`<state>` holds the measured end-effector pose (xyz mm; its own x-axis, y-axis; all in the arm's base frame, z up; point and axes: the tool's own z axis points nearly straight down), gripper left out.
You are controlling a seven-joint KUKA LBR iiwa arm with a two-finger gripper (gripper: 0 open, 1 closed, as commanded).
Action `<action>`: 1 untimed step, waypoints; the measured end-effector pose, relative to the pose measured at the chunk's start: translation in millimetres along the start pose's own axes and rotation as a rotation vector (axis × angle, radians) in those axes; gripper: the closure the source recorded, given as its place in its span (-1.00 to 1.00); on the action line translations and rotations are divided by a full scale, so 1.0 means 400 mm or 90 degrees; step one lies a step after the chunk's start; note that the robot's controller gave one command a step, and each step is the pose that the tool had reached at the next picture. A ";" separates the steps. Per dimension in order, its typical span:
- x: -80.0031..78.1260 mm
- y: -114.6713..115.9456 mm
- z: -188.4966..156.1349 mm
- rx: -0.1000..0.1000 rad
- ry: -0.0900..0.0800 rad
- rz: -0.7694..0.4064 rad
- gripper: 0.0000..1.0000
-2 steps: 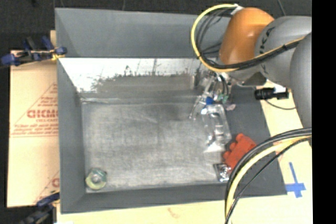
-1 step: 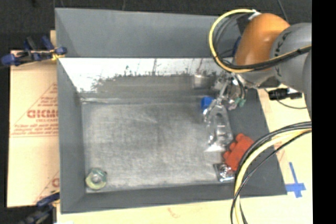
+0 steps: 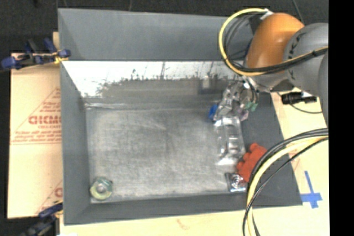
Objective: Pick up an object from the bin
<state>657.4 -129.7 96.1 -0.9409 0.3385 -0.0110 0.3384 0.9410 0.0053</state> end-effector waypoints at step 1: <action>0.044 -0.016 0.030 0.000 -0.002 0.011 1.00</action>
Offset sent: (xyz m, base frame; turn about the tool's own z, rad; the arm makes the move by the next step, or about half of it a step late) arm -0.0320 -0.0015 -0.0235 0.0223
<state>638.8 -129.7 83.7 -0.9349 0.3547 -0.0143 0.3547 0.9350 0.0057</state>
